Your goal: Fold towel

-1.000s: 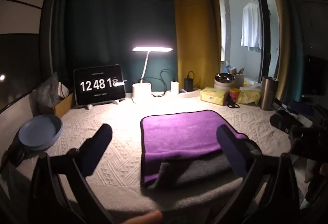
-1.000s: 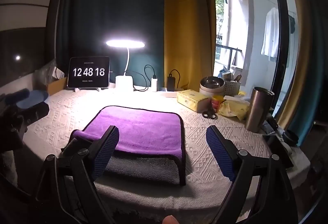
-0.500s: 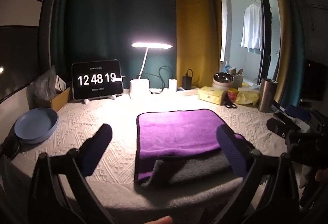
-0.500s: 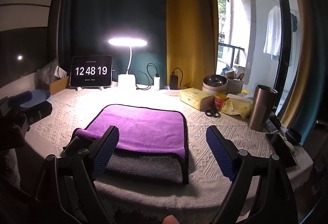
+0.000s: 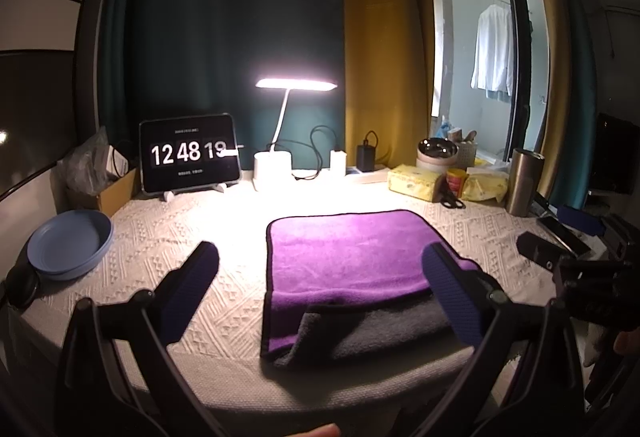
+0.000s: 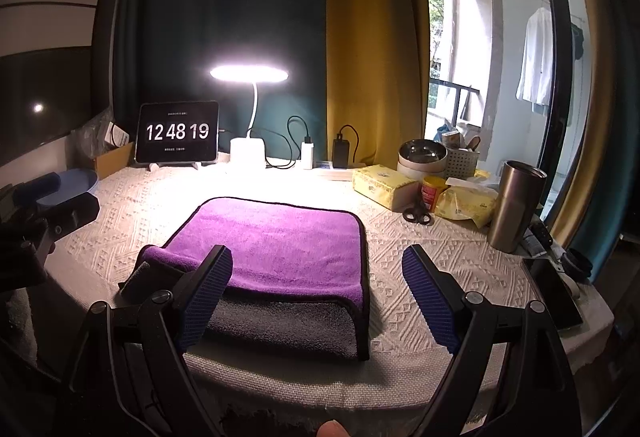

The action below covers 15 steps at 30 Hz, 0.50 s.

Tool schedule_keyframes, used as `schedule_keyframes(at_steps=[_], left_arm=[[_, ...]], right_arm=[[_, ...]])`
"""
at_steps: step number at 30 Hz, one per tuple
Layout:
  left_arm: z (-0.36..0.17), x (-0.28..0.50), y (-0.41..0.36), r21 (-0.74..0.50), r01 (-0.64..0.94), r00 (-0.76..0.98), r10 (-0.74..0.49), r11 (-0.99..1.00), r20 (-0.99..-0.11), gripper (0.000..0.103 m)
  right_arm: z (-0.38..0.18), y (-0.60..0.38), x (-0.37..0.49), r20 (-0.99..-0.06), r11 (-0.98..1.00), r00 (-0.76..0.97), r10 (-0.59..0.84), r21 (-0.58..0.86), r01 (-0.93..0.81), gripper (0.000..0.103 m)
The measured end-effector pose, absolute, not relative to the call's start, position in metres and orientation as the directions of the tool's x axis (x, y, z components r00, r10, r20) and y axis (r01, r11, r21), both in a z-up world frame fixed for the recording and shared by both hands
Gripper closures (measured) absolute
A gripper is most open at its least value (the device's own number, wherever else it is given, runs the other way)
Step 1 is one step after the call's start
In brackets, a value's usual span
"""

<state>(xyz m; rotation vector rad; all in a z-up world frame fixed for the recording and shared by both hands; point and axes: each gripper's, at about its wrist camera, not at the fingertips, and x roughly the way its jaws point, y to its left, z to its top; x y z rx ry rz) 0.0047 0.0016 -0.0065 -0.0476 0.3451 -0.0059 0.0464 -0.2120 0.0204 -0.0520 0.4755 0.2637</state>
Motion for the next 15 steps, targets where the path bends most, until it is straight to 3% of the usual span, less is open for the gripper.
schedule_keyframes(at_steps=[15], left_arm=[[-0.0096,0.0116,0.0017,-0.049,-0.004,0.935,-0.013,0.999,-0.353,0.001]], right_arm=[[0.0187,-0.2113,0.0521,-0.468,0.964,0.85,0.242,0.013,-0.267,0.014]])
